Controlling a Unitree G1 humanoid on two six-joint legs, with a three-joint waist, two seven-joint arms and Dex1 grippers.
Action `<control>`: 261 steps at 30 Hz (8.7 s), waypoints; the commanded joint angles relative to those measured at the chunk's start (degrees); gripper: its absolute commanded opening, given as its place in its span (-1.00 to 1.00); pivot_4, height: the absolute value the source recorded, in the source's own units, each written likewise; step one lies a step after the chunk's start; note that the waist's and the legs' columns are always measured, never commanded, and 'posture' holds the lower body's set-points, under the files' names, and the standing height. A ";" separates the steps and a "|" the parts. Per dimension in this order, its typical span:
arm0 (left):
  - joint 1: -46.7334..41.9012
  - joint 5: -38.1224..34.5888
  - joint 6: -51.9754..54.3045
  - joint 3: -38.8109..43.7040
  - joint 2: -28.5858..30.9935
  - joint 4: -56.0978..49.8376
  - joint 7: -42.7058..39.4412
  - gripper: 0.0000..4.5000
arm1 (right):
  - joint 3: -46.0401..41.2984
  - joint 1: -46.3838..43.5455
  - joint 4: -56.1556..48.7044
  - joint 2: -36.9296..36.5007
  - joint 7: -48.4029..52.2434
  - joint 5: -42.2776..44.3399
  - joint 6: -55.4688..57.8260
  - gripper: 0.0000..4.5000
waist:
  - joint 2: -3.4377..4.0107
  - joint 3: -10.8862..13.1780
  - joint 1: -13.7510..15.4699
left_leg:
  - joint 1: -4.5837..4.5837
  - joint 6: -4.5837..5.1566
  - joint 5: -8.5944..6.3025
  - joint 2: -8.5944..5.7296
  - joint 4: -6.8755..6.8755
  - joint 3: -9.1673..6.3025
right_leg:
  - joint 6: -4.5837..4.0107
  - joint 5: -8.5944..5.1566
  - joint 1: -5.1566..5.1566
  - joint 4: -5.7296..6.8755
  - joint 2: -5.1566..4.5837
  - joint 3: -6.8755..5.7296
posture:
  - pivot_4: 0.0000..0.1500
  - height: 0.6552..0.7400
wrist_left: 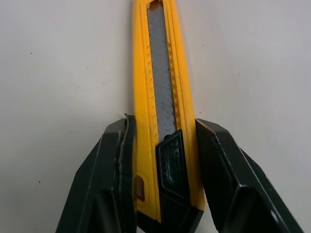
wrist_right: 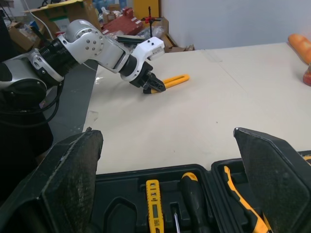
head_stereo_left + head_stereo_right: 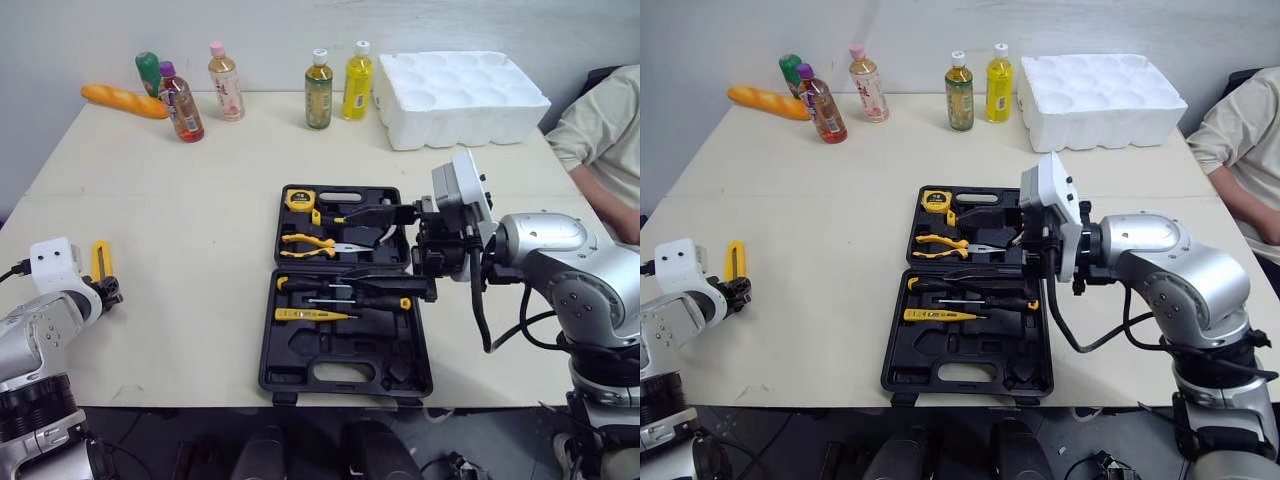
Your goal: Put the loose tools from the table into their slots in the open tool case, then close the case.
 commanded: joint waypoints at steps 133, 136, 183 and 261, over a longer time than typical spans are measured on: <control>-6.82 3.38 -49.12 -54.62 -5.08 -4.84 -66.24 -0.98 | -26.34 49.32 -22.81 -18.80 -8.47 2.67 3.39 1.00 | 0.47 -0.74 2.36 | 0.22 0.65 -0.15 0.00 0.52 -0.12 | 0.30 0.15 1.01 -0.71 0.10 0.00 | 1.00 1.00; -7.38 -5.01 -42.53 -46.44 -5.43 -6.75 -65.82 -0.86 | -27.69 48.63 -21.61 -18.13 -7.86 3.01 2.80 1.00 | 0.38 -0.60 2.30 | 0.01 0.65 -0.15 0.00 0.54 -0.12 | 0.30 0.15 0.77 -0.64 0.10 0.00 | 1.00 1.00; 4.82 -15.05 -36.13 -18.48 18.90 -12.49 -62.24 0.99 | -35.67 42.65 30.67 -27.64 22.08 -22.41 -26.35 1.00 | 0.70 -0.40 1.32 | -0.11 0.52 -0.13 0.00 -0.06 0.18 | 0.11 0.06 0.17 -0.51 -0.07 0.14 | 1.00 1.00; -20.94 -9.72 -39.14 -37.81 3.50 -9.47 -64.54 0.99 | 40.59 -38.97 90.45 -1.99 38.13 -58.84 -58.24 1.00 | 0.72 0.08 0.00 | -1.25 0.03 0.18 0.05 1.11 0.51 | 0.14 0.07 -1.15 0.92 0.13 0.34 | 1.00 1.00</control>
